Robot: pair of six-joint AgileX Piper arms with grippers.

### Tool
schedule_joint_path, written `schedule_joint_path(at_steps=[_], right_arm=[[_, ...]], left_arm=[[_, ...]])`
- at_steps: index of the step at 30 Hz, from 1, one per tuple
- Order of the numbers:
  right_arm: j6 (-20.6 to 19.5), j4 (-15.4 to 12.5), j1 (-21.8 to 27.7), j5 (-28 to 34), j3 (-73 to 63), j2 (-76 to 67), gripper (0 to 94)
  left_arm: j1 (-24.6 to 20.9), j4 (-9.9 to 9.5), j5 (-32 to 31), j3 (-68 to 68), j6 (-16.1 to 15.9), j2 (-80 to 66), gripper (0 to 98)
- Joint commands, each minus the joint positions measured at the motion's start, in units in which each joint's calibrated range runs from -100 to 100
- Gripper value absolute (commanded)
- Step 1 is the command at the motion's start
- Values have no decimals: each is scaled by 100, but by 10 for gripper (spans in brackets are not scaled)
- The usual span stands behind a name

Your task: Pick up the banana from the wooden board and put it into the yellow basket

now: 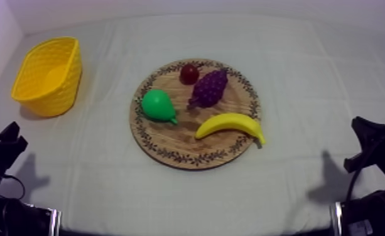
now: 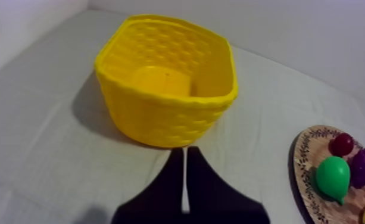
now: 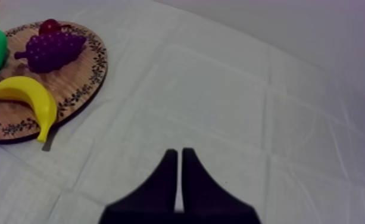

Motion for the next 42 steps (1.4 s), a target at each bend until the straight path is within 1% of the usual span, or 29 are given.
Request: schedule_joint_path(at_steps=[1,17,22,27,30,33,38,42], right_arm=[[8,-3,1,-1,-3,-4,5],[3,-3,1,-1,-3,-4,5],[3,-3,1,-1,-3,-4,5],[6,-3,1,-1,-3,-4,5],[7,-3,1,-1,-3,-4,5],[6,-3,1,-1,-3,-4,5],[4,-3,1,-1,-3,-4,5],[4,-3,1,-1,-3,-4,5]], left_arm=[[262,31,77,-18,-1013,-1,2],[264,31,77,-18,-998,-1,2],[351,26,125,-35,-1183,2,3],[463,1,8,-163,-1194,203,4],[603,4,66,-774,-1237,523,3],[798,-11,340,-1803,-1277,1061,3],[1308,-137,913,-3955,-1269,2376,3],[1760,-170,1310,-5567,-1300,3451,3]])
